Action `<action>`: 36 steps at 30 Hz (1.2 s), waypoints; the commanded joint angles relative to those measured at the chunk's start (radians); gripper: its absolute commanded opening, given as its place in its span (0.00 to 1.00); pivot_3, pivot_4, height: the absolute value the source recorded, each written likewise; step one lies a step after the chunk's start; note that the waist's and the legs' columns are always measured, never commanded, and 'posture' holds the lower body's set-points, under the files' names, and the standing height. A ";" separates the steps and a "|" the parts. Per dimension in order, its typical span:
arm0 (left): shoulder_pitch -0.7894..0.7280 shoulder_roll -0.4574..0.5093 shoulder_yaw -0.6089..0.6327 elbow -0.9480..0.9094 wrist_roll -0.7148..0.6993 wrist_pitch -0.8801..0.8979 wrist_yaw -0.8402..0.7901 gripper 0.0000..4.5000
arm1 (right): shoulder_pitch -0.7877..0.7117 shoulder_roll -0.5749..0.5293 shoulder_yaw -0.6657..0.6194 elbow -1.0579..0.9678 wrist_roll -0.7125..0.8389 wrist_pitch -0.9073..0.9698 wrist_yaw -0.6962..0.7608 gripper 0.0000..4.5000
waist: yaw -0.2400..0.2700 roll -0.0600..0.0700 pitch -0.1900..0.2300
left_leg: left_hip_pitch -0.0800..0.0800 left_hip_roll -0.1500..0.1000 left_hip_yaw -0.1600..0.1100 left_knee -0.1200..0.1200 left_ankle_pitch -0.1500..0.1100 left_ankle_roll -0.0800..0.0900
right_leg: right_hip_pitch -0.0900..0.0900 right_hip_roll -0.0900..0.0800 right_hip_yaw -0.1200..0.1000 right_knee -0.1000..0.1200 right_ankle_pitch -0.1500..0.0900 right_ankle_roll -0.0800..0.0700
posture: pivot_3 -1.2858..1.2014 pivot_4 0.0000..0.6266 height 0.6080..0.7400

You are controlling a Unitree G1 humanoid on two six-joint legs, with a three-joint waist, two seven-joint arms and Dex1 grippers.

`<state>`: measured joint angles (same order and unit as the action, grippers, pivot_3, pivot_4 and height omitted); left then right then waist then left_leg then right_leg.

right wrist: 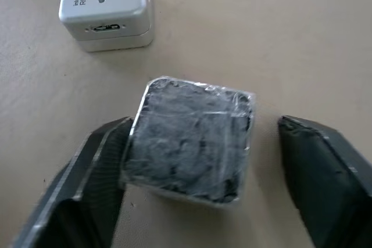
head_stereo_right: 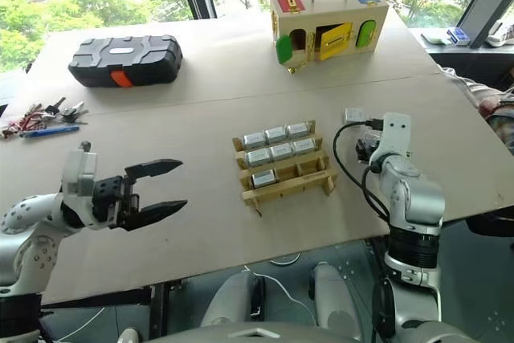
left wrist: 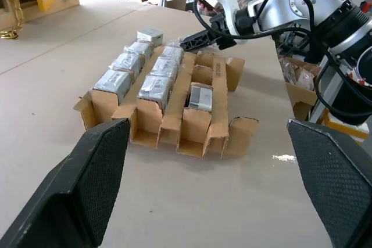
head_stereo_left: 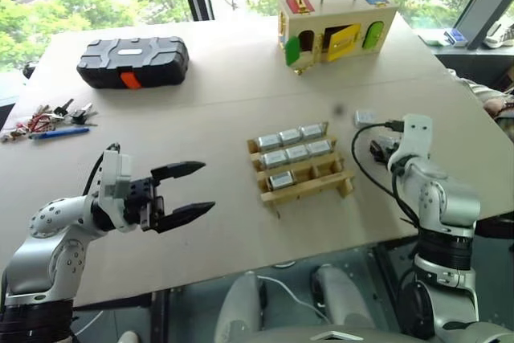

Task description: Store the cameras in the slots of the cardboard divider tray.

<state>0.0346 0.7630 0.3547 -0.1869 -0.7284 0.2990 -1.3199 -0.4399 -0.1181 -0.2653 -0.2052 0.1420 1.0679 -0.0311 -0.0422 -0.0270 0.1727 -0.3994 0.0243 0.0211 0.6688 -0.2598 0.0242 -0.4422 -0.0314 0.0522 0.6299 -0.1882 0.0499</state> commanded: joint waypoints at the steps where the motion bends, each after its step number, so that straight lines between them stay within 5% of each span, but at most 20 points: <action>1: -0.064 0.020 0.017 -0.048 -0.061 0.075 0.066 1.00 | 0.009 -0.030 0.009 -0.053 -0.004 0.009 0.004 0.49 | 0.003 0.000 0.000 | 0.000 0.000 0.000 0.000 0.000 0.000 | 0.000 0.000 0.000 0.000 -0.001 0.001 | 0.52 0.24 1.00; 5: -0.212 0.008 -0.006 -0.120 -0.216 0.323 0.303 1.00 | 0.075 -0.181 0.140 -0.170 -0.031 -0.037 0.108 0.44 | 0.009 0.000 0.000 | -0.001 -0.001 -0.002 0.001 0.000 0.000 | 0.001 -0.001 -0.001 0.000 0.000 0.002 | 0.52 0.24 1.00; 10: -0.508 0.005 -0.067 -0.116 -0.533 0.717 0.717 1.00 | 0.127 -0.531 0.320 -0.387 -0.121 -0.382 0.367 0.44 | -0.001 0.001 0.002 | -0.003 -0.003 -0.003 0.001 0.000 0.000 | 0.000 -0.003 0.000 -0.002 0.002 0.009 | 0.52 0.24 1.00; 12: -0.649 -0.073 -0.103 -0.015 -0.710 0.794 0.858 1.00 | 0.058 -0.584 0.352 -0.422 -0.109 -0.464 0.452 0.44 | -0.009 0.000 0.002 | -0.001 -0.002 -0.004 0.001 0.000 0.000 | 0.001 -0.001 0.001 -0.002 0.002 0.009 | 0.52 0.24 1.00; 17: -0.831 -0.237 -0.184 0.130 -0.780 0.858 1.126 1.00 | -0.079 -0.593 0.457 -0.396 -0.149 -0.639 0.555 0.44 | -0.007 0.000 0.002 | 0.003 -0.001 -0.005 0.001 0.000 0.000 | 0.004 0.002 0.000 -0.001 0.002 0.009 | 0.52 0.24 1.00; 32: -0.901 -0.306 -0.220 0.172 -0.647 0.887 1.001 1.00 | -0.152 -0.472 0.488 -0.377 -0.175 -0.704 0.615 0.44 | 0.012 0.000 0.002 | -0.001 -0.004 -0.004 0.001 0.000 0.000 | 0.003 0.000 0.000 -0.003 0.004 0.004 | 0.52 0.24 1.00; 36: -0.897 -0.300 -0.222 0.171 -0.613 0.898 0.961 0.75 | -0.154 -0.455 0.484 -0.378 -0.176 -0.700 0.618 0.44 | 0.013 0.000 0.002 | -0.001 -0.004 -0.004 0.001 0.000 0.000 | 0.003 0.000 0.000 -0.002 0.004 0.004 | 0.52 0.24 1.00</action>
<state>-0.8442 0.4563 0.1293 0.0159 -1.3498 1.1939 -0.3306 -0.5722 -0.5778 0.2525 -0.5452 -0.0315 0.3734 0.5849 -0.0297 -0.0271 0.1749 -0.4001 0.0207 0.0173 0.6703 -0.2596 0.0239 -0.4392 -0.0316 0.0525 0.6276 -0.1838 0.0542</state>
